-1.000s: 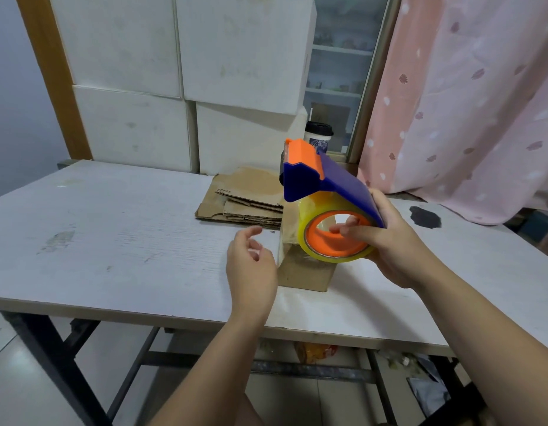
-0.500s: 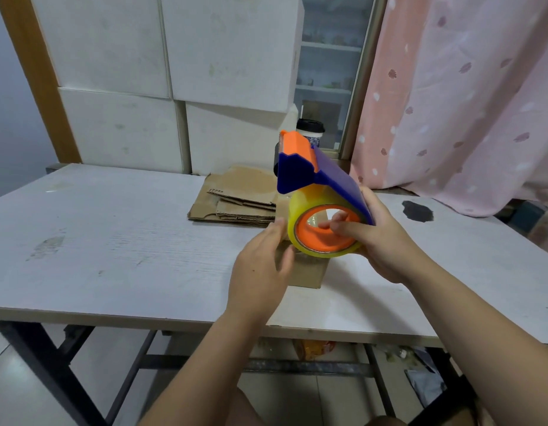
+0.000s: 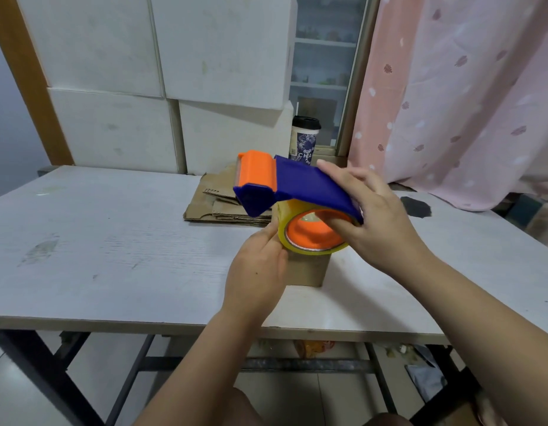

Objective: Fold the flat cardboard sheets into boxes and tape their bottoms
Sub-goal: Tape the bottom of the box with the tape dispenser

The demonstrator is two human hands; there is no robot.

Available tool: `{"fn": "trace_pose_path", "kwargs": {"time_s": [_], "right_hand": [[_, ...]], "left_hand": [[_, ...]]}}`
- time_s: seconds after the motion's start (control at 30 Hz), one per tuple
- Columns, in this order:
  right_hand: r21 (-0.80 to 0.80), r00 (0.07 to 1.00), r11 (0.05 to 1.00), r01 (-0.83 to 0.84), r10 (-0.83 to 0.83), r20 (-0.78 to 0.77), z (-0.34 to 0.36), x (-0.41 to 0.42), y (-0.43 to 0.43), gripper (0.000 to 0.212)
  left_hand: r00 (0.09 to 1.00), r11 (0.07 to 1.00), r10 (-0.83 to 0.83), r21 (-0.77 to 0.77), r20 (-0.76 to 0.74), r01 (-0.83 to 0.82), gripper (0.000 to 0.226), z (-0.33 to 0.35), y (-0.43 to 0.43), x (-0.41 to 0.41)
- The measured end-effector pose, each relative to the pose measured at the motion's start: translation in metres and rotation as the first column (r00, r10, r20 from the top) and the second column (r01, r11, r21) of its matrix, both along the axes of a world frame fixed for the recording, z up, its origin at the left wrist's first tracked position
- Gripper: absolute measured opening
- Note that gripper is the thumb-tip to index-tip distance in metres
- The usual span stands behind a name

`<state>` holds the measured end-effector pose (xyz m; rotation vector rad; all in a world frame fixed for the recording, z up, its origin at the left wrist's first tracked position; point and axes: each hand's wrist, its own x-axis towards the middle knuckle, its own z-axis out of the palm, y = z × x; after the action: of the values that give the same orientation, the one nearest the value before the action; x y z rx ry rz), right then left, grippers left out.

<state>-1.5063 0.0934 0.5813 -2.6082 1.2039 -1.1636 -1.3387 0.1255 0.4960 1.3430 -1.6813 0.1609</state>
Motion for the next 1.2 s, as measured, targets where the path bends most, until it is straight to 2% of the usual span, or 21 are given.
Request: {"fn": "trace_pose_path", "kwargs": {"time_s": [0.1,0.17,0.33,0.43,0.53,0.6,0.7,0.83,0.97,1.07,1.2], "right_hand": [[-0.086,0.971,0.990,0.115,-0.130,-0.201,0.015,0.003,0.003,0.081],[-0.090,0.936,0.987,0.136,-0.157,-0.315,0.028,0.008,0.004,0.084],[-0.170,0.843,0.966,0.197,-0.255,-0.473,0.050,0.023,0.000,0.047],[-0.207,0.816,0.958,0.196,-0.277,-0.507,0.056,0.026,-0.002,0.045],[-0.205,0.814,0.951,0.231,-0.304,-0.495,0.050,0.027,-0.005,0.066],[-0.190,0.840,0.951,0.244,-0.305,-0.449,0.043,0.026,-0.006,0.067],[-0.132,0.913,0.976,0.174,-0.210,-0.349,0.035,0.021,-0.009,0.066],[0.128,0.981,0.991,0.039,-0.014,-0.192,0.030,0.011,-0.012,0.064],[0.312,1.000,0.950,-0.026,0.029,-0.004,0.026,-0.001,-0.013,0.056],[0.339,1.000,0.940,-0.028,0.027,0.009,0.028,-0.010,-0.016,0.058],[0.297,0.998,0.955,0.007,0.012,-0.064,0.032,-0.018,-0.020,0.059]], "left_hand": [[1.000,0.999,-0.006,0.032,-0.026,0.007,0.020,0.003,0.001,-0.001],[1.000,0.999,-0.003,0.037,-0.005,0.003,0.021,0.002,0.001,-0.003],[0.999,0.999,0.046,0.026,0.023,-0.047,0.018,0.001,0.001,-0.003],[0.993,0.997,0.076,0.022,0.090,-0.079,0.015,0.000,-0.001,-0.004],[0.995,0.997,0.070,0.021,0.070,-0.072,0.018,-0.002,-0.001,-0.005],[0.998,0.997,0.061,0.040,0.021,-0.061,0.022,0.000,0.002,-0.006],[0.999,0.997,0.050,0.059,0.008,-0.051,0.026,0.004,0.003,-0.007],[0.998,0.996,0.055,0.063,0.041,-0.058,0.028,0.003,0.005,-0.005],[0.994,0.995,0.075,0.067,0.080,-0.081,0.030,0.005,0.005,-0.004],[0.984,0.996,0.069,0.049,0.167,-0.078,0.040,0.005,0.003,-0.005],[0.971,0.996,0.074,0.036,0.227,-0.084,0.052,0.004,0.003,-0.005]]}}
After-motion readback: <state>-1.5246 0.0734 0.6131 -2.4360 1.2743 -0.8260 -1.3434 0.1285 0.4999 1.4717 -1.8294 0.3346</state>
